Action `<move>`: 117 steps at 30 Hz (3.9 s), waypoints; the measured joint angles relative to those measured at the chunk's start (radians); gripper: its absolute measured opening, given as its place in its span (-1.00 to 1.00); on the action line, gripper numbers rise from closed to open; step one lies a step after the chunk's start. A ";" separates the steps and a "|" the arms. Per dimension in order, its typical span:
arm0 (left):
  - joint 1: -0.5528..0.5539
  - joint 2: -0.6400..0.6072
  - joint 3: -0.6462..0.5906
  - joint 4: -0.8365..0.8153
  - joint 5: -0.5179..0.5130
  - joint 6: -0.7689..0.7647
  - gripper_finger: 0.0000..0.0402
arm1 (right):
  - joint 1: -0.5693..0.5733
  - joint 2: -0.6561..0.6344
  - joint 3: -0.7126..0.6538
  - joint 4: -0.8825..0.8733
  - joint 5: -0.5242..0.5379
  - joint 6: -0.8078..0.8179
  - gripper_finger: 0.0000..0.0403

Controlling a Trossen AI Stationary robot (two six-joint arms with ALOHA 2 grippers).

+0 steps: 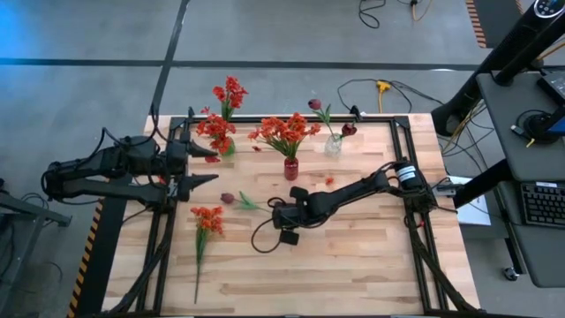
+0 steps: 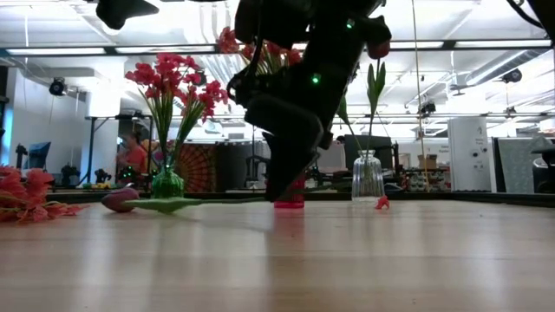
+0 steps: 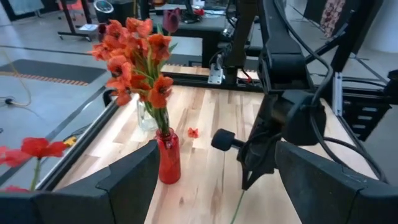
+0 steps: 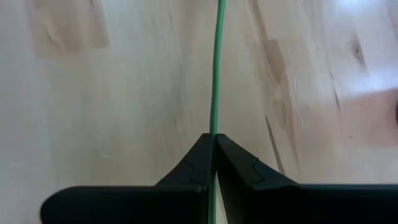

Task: Sort flowers into vase by color
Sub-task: Put the red flower into the transparent vase

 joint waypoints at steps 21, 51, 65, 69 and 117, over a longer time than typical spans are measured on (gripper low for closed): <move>-0.195 0.155 -0.079 0.256 -0.198 0.048 0.49 | -0.015 0.006 -0.072 0.194 0.075 -0.050 -0.13; -0.207 0.234 -0.079 0.259 -0.233 0.030 0.49 | -0.088 0.134 -0.297 1.066 0.049 -0.163 0.03; -0.206 0.232 -0.079 0.259 -0.336 0.045 0.49 | -0.095 0.157 -0.272 1.059 0.052 -0.150 -0.65; -0.206 0.234 -0.079 0.259 -0.336 0.045 0.49 | -0.095 0.157 -0.272 1.058 0.058 -0.143 -0.91; -0.209 0.357 -0.222 0.718 0.100 0.066 0.49 | 0.053 -0.325 -0.721 2.121 -0.207 -0.706 -0.91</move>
